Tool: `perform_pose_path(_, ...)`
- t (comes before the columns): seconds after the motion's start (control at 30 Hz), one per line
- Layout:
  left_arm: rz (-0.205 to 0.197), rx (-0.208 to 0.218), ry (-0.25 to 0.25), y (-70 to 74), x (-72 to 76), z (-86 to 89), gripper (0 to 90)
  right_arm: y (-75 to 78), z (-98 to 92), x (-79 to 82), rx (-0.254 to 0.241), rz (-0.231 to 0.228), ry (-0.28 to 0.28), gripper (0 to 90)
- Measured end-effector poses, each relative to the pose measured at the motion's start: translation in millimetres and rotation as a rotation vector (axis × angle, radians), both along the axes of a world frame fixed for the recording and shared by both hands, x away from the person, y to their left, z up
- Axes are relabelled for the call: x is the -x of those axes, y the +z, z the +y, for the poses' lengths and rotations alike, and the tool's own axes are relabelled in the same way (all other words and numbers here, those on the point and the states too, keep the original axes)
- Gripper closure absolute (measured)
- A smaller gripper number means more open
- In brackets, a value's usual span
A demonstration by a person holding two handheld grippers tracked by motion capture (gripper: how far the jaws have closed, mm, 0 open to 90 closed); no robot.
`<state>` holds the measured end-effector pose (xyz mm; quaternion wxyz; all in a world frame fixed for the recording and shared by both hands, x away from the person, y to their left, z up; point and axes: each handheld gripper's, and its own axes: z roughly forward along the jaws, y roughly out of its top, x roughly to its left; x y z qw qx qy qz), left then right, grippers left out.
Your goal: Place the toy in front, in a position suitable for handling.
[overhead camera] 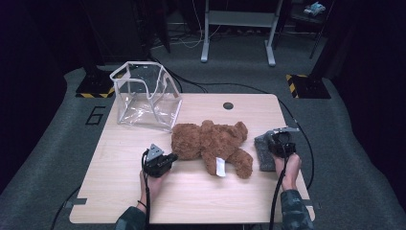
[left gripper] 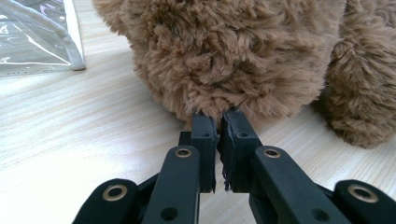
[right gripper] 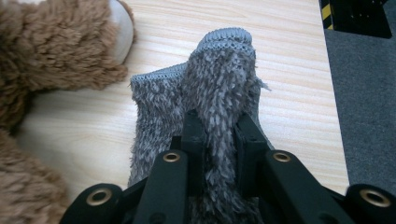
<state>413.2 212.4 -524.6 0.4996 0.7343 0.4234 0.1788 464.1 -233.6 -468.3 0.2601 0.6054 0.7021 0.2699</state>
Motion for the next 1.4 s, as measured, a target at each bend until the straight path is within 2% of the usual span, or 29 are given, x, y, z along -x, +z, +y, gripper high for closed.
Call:
perform_pose_path(0.33,0.0,0.0,0.0,0.0,0.0,0.0,84.2,-8.6,1.0,-8.8,-0.005,0.003,-0.048,76.5)
perform_pose_path(0.5,-0.001,0.0,0.0,0.0,0.1,0.0,84.3,-13.2,2.7,-13.2,0.001,0.012,-0.043,74.3)
perform_pose_path(0.73,0.001,0.002,0.0,0.0,0.0,0.1,84.2,-18.8,4.3,-17.2,-0.013,0.034,-0.057,61.4)
perform_pose_path(1.07,-0.004,-0.001,-0.002,0.1,0.0,0.5,84.2,-16.1,2.7,-13.9,-0.026,0.035,-0.053,50.2)
perform_pose_path(1.2,0.0,0.008,0.002,-0.1,0.3,0.3,84.2,-14.2,2.7,-12.0,-0.036,0.034,-0.048,39.2)
perform_pose_path(1.23,0.0,0.008,0.002,-0.1,0.3,0.3,84.2,-14.2,2.7,-12.0,-0.036,0.034,-0.048,39.2)
perform_pose_path(1.4,0.002,0.012,-0.001,-0.1,0.3,0.9,84.1,-10.9,2.5,-8.1,-0.052,0.031,-0.018,25.6)
